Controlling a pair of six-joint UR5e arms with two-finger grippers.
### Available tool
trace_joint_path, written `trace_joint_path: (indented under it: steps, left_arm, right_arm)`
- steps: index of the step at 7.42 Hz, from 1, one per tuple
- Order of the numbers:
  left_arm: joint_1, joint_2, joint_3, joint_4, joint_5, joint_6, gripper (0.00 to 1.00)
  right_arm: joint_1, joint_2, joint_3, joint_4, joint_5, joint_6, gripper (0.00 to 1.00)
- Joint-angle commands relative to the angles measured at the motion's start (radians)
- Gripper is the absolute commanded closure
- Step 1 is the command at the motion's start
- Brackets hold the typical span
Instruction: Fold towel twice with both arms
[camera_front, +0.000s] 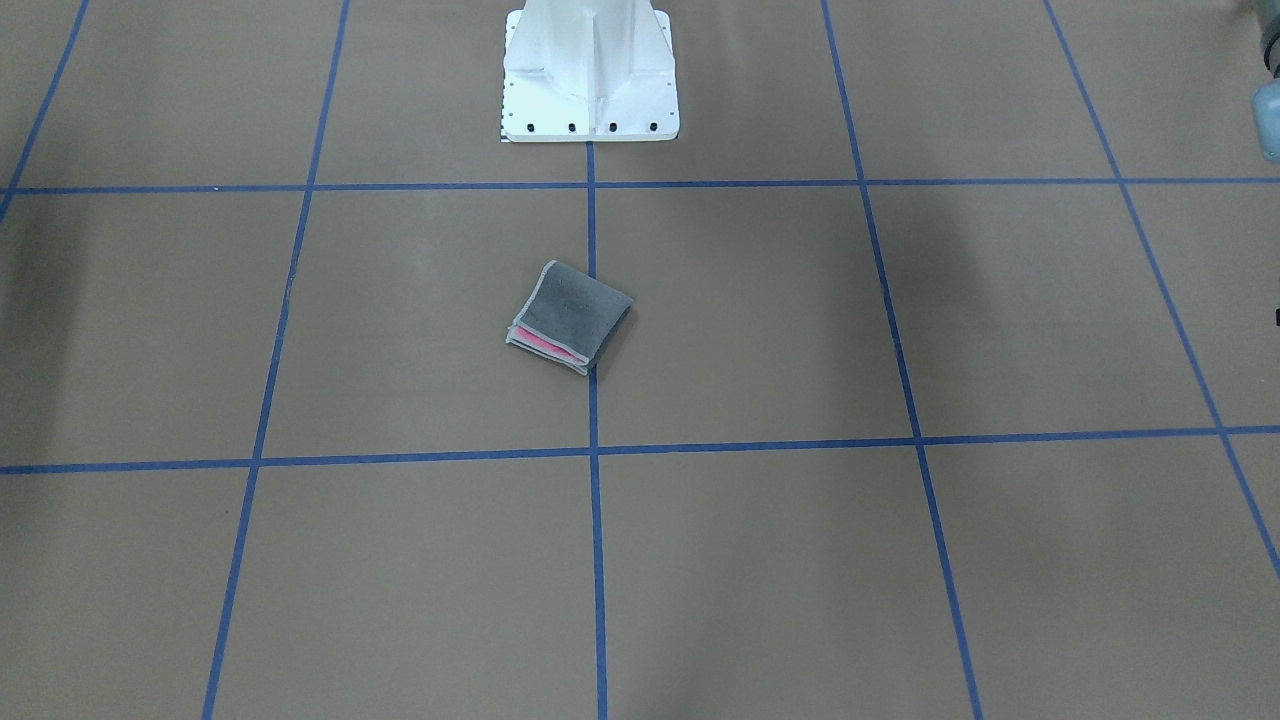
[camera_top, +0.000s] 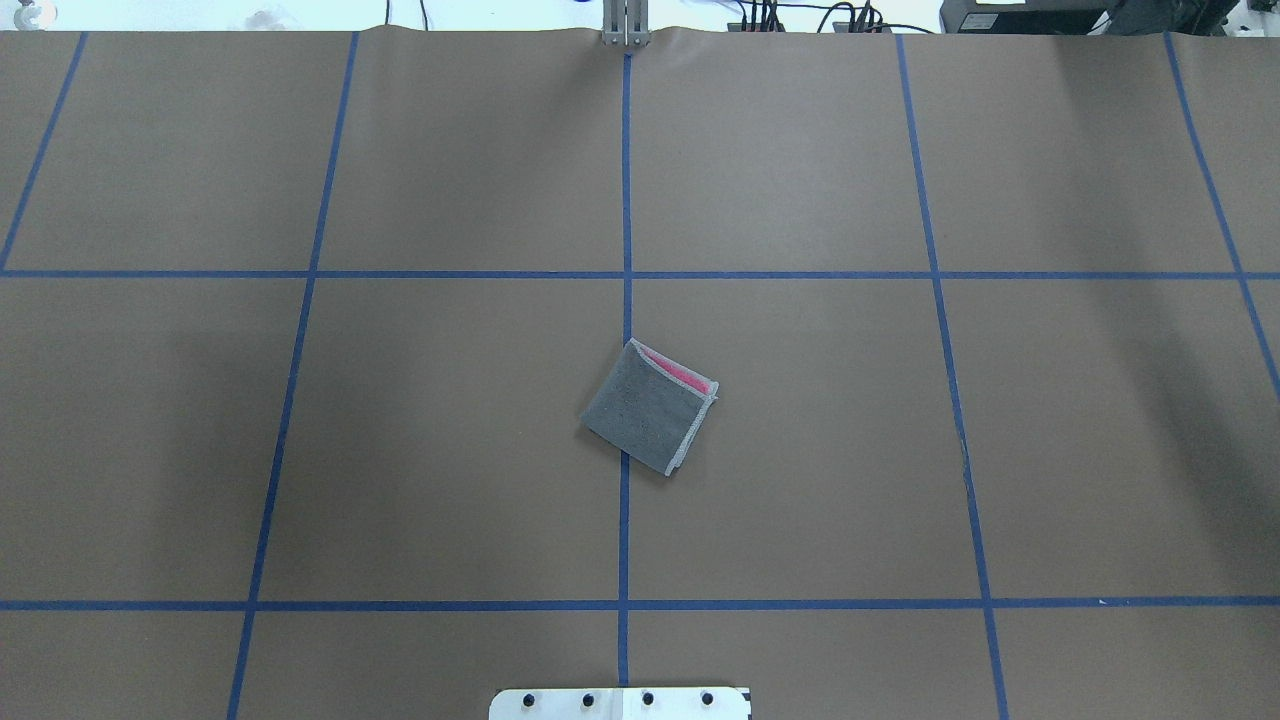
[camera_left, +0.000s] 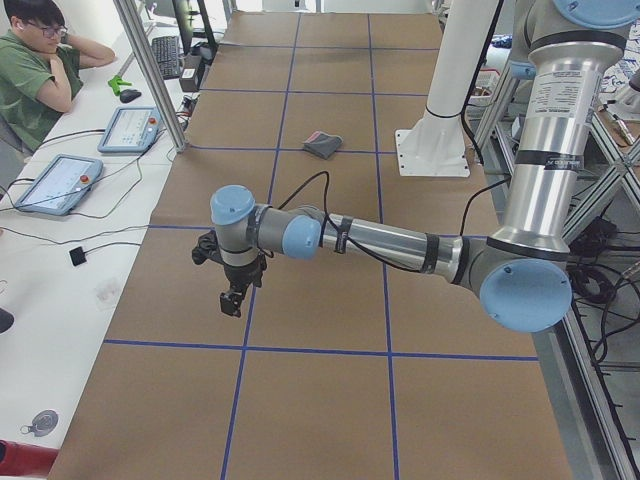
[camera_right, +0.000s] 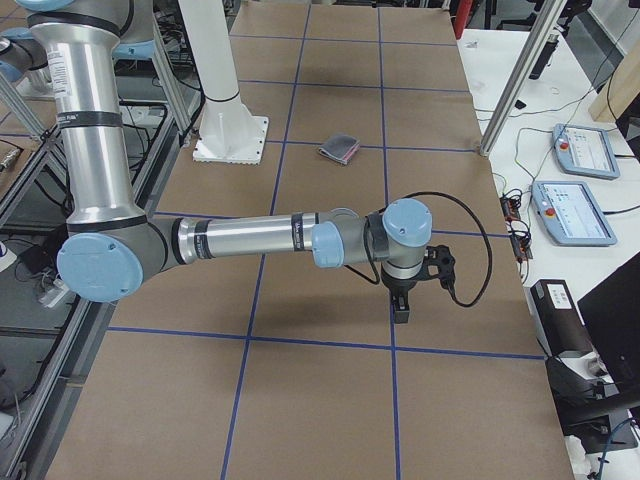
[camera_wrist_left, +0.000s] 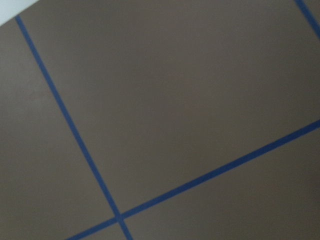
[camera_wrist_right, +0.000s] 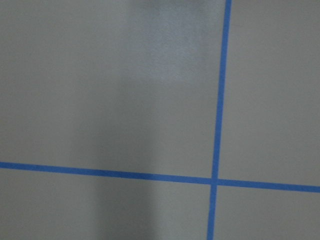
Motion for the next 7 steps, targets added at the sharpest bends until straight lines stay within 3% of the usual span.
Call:
trace_joint_path:
  steps: [1,3,7]
  left_arm:
    - [-0.042,0.217,-0.17,0.0,-0.071,-0.007,0.0]
    - [-0.046,0.31,-0.241,-0.006,-0.081,-0.007,0.0]
    - [-0.1,0.368,-0.229,0.0,-0.08,-0.009,0.0]
  right_arm:
    - [0.049,-0.023,0.05,-0.1,0.047,-0.023,0.0]
    - [0.068,-0.123,0.146,-0.09,0.078,-0.023,0.0]
    - [0.034,-0.138,0.192,-0.09,0.082,0.149,0.0]
